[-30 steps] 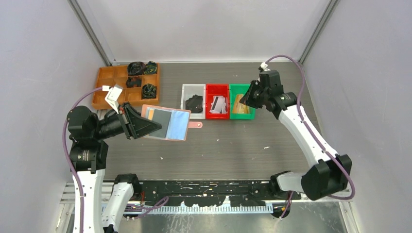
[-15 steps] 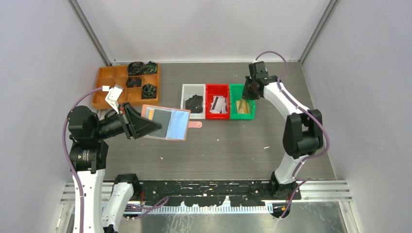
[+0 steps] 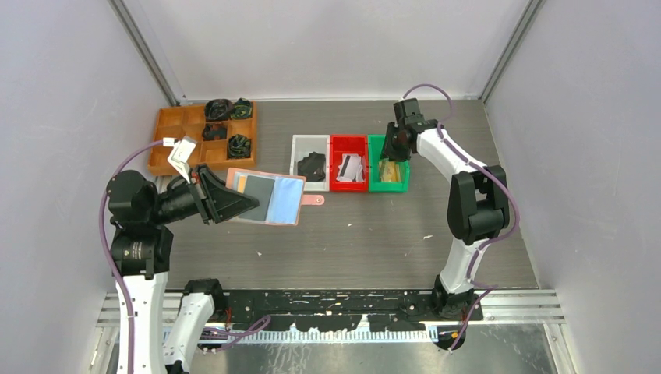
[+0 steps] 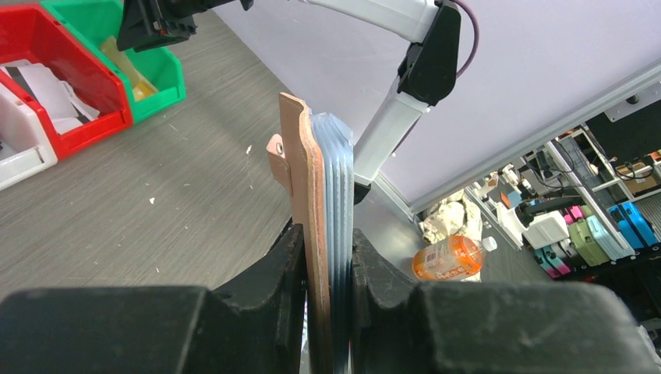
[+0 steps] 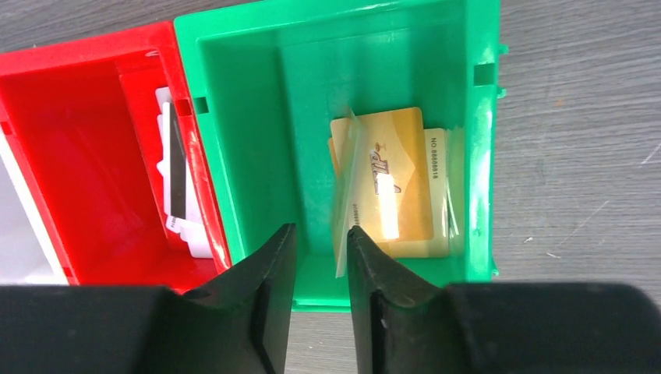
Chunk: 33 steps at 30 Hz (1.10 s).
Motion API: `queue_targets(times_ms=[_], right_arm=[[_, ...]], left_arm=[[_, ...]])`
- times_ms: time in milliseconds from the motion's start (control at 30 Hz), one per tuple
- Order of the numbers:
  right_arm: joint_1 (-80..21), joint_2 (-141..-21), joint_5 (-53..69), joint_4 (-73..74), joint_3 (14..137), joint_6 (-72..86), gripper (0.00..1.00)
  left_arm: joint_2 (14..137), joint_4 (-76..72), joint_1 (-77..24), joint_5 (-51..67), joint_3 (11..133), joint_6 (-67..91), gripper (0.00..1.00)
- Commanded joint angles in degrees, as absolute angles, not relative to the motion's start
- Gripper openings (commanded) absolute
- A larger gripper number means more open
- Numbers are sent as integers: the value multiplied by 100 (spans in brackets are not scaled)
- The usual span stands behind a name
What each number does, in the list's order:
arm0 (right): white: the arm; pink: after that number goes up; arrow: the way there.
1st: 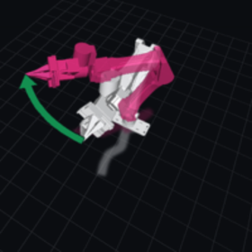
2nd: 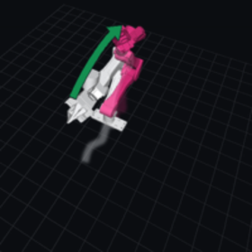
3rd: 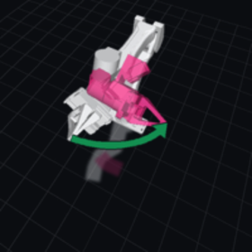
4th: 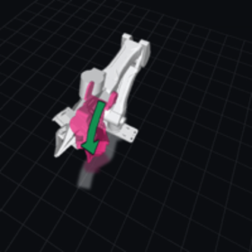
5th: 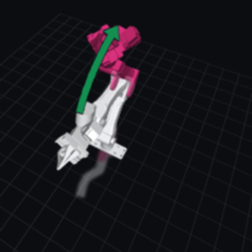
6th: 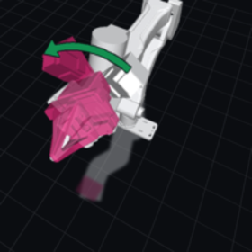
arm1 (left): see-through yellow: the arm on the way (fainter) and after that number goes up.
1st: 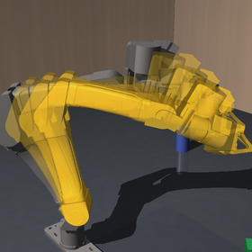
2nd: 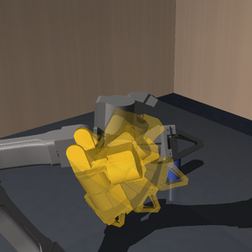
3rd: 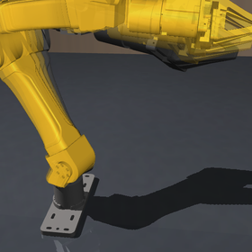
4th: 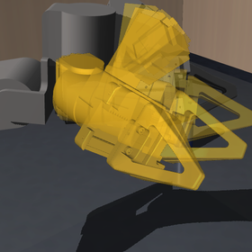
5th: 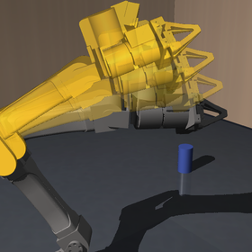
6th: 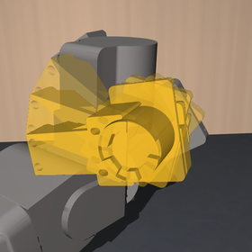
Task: Take the credit cards out of the card holder
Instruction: Place the credit card in the storage box, then remove the credit card from the card holder.
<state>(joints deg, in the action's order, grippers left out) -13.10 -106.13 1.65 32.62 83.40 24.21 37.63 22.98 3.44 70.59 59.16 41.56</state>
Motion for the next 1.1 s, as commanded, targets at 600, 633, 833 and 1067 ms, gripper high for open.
queue_targets(times_ms=[600,633,833,1067], right_arm=[[-3271,-6638,3284,-1143,6912,5229,99],[-3417,-6683,3442,-1403,6863,5383,99],[-4307,-6981,3807,-2282,6709,5443,100],[-4821,-7215,3943,-2286,6723,4929,99]], left_arm=[[3634,2082,366,7311,6204,4260,14],[3630,2081,363,7324,6194,4270,14],[3621,2083,360,7361,6163,4318,14],[3588,2064,361,7503,6205,4408,13]])
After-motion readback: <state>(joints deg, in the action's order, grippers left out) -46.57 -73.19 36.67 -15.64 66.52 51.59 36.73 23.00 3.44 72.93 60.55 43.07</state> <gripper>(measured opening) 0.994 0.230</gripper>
